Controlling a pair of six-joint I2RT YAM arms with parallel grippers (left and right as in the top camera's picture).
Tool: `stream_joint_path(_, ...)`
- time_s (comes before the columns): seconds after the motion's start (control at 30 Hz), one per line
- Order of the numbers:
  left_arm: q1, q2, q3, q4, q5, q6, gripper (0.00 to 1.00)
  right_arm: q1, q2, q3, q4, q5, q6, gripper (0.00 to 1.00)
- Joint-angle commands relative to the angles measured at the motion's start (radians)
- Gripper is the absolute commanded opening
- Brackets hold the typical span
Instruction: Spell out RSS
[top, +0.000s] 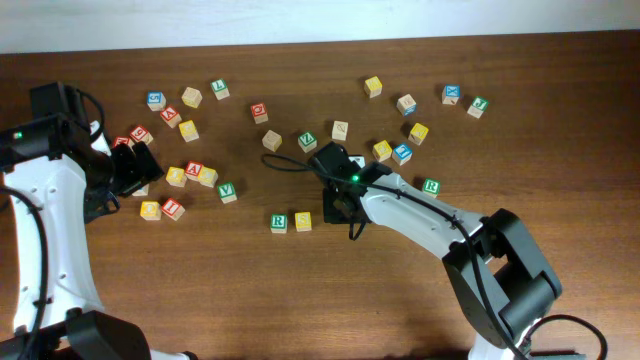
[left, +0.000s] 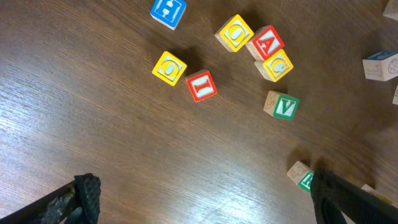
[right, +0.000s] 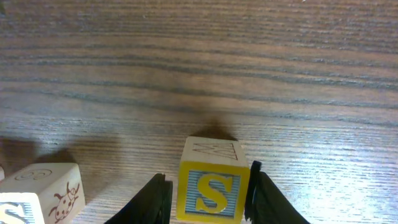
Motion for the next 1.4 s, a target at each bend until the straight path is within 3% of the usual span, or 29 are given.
stream_joint_path(0.0, 0.002, 0.000, 0.002, 0.002, 0.008, 0.008, 0.99, 0.005, 0.002, -0.009, -0.008, -0.010, -0.003, 0.26)
stream_joint_path(0.97, 0.002, 0.000, 0.002, 0.002, 0.008, 0.008, 0.99, 0.005, 0.002, -0.009, -0.020, -0.094, -0.027, 0.22)
stream_joint_path(1.37, 0.002, 0.000, 0.002, 0.002, 0.008, 0.008, 0.99, 0.003, 0.002, -0.009, -0.066, 0.034, -0.017, 0.22)
